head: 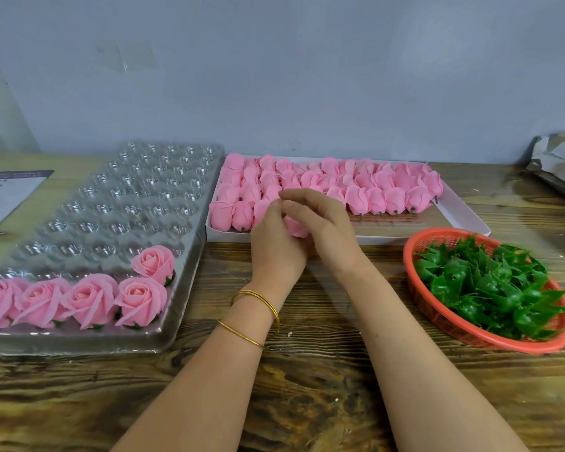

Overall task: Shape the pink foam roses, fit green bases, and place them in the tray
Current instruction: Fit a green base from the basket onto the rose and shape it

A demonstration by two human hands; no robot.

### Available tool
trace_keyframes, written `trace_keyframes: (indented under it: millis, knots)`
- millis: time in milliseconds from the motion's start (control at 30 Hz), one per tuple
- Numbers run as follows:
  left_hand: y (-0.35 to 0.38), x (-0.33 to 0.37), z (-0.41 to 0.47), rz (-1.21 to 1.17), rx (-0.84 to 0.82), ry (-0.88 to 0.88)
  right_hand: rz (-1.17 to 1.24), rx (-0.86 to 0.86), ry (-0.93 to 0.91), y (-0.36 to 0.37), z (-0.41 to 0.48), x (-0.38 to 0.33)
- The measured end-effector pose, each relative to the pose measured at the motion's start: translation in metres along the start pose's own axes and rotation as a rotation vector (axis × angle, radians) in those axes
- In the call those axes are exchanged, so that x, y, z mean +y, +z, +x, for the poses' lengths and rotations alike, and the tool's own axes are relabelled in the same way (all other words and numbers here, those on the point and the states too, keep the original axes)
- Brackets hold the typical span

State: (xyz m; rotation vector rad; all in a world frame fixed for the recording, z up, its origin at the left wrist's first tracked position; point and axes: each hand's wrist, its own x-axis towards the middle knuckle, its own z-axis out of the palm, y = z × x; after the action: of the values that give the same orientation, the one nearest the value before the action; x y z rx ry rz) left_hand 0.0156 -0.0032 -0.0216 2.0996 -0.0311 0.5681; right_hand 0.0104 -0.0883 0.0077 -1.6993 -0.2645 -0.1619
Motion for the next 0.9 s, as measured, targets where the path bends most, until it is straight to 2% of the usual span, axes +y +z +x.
trace_keyframes:
  millis: [100,400,900]
  knots:
    - [0.001,-0.003,-0.001,-0.112,0.033,-0.055,0.123,0.075,-0.007,-0.004,0.001,-0.004]
    - [0.002,-0.005,0.000,-0.141,0.072,-0.021,0.014,0.075,-0.080,-0.007,0.002,-0.002]
    - [0.005,-0.012,-0.001,-0.133,0.046,0.045,-0.023,0.092,-0.068,-0.006,0.002,-0.001]
